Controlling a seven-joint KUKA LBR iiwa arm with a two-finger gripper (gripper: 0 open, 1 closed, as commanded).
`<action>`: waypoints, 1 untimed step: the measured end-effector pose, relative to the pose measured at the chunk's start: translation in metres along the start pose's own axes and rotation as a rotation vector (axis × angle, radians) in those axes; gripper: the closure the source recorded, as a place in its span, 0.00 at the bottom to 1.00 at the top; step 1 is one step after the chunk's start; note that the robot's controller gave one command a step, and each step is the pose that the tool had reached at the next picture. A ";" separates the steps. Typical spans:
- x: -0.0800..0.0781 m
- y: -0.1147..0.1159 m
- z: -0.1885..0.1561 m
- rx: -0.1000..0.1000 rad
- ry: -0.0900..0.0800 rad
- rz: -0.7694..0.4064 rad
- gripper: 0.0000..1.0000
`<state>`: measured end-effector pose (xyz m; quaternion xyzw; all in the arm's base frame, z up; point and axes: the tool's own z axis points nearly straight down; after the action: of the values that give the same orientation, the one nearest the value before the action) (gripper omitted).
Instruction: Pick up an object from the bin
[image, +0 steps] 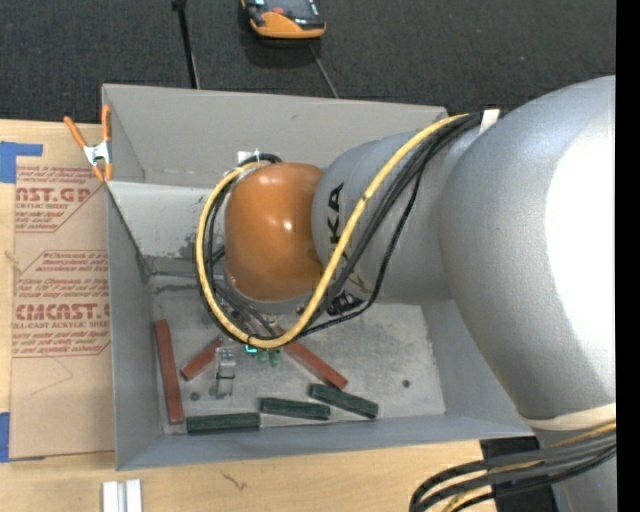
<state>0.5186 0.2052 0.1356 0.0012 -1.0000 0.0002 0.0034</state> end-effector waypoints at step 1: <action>-0.002 -0.001 -0.004 -0.002 -0.007 0.003 1.00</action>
Offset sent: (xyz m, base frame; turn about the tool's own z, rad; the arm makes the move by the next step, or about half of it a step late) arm 0.0000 0.0000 0.0000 0.0000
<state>0.5211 0.2041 0.1396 0.0000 -1.0000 -0.0006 -0.0002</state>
